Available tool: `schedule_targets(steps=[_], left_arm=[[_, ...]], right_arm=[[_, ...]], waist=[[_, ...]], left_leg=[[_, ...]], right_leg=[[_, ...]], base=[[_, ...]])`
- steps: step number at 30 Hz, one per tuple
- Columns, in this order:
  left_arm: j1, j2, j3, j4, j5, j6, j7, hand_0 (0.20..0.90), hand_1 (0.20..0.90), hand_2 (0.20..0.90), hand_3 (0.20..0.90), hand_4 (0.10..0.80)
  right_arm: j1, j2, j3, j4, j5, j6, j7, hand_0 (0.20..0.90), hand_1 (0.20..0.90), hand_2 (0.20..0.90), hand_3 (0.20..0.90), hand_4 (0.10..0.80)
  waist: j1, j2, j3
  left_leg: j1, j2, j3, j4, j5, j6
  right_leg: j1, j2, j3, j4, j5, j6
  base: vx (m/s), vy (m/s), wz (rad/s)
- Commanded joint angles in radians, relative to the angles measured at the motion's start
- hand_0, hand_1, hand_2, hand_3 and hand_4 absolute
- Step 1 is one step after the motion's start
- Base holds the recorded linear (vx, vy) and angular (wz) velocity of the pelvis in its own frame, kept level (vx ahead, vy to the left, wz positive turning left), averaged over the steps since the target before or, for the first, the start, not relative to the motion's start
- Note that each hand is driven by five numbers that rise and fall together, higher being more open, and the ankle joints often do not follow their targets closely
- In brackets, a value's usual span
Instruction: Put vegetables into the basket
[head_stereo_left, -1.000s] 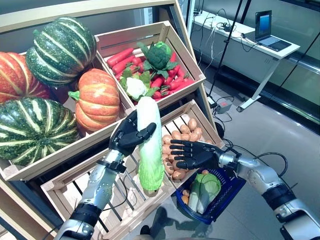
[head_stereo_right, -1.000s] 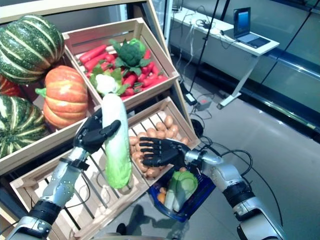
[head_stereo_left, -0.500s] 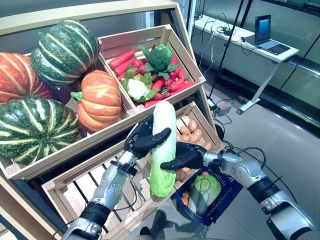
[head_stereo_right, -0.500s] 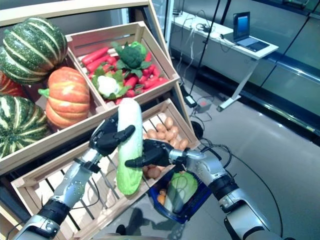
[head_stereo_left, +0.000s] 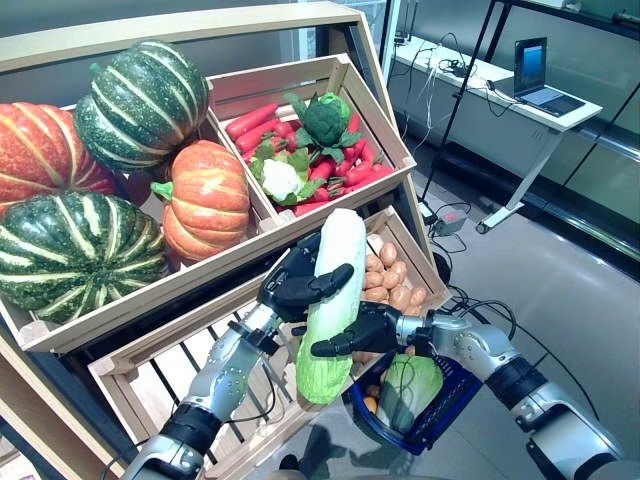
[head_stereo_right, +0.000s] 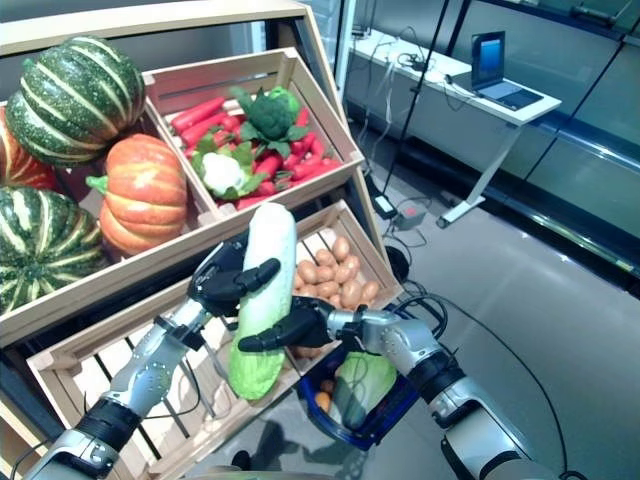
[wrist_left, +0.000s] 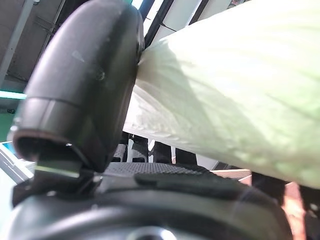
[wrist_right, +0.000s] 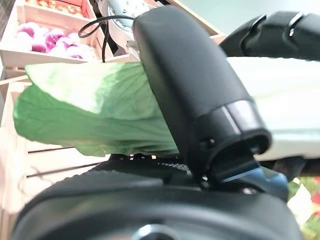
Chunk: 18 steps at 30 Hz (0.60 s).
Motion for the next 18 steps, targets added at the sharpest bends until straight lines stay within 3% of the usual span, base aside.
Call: schedule_targets(steps=[1,10,18], left_arm=[[-0.212,-0.110,-0.053,-0.075,-0.105,-0.059,-0.087,0.300,0.300,0.300,0.300,0.400],[-0.176,-0.116,-0.054,-0.079,-0.095,-0.043,-0.074,0.300,0.300,0.300,0.300,0.400],[-0.164,-0.096,-0.039,-0.090,-0.074,-0.046,-0.050,0.300,0.300,0.300,0.300,0.400]], right_arm=[[-0.120,0.090,0.004,0.083,0.134,-0.059,0.006,0.300,0.300,0.300,0.300,0.400],[-0.107,0.111,-0.055,0.092,0.195,-0.109,-0.097,0.300,0.300,0.300,0.300,0.400],[-0.077,0.084,-0.074,0.105,0.189,-0.110,-0.102,0.300,0.300,0.300,0.300,0.400]], waist=[[0.024,0.012,-0.086],[0.022,0.018,-0.079],[0.018,0.018,-0.080]], left_leg=[[0.013,0.056,-0.017,0.001,-0.060,-0.057],[0.013,0.054,-0.016,0.001,-0.061,-0.054],[0.016,0.056,-0.008,0.001,-0.060,-0.055]], right_leg=[[-0.031,-0.066,0.021,0.000,0.083,-0.010],[-0.037,-0.065,0.026,0.000,0.087,-0.011],[-0.038,-0.068,0.026,0.000,0.090,-0.009]], base=[[0.039,0.010,0.00],[0.009,0.002,0.00],[0.006,-0.001,-0.01]])
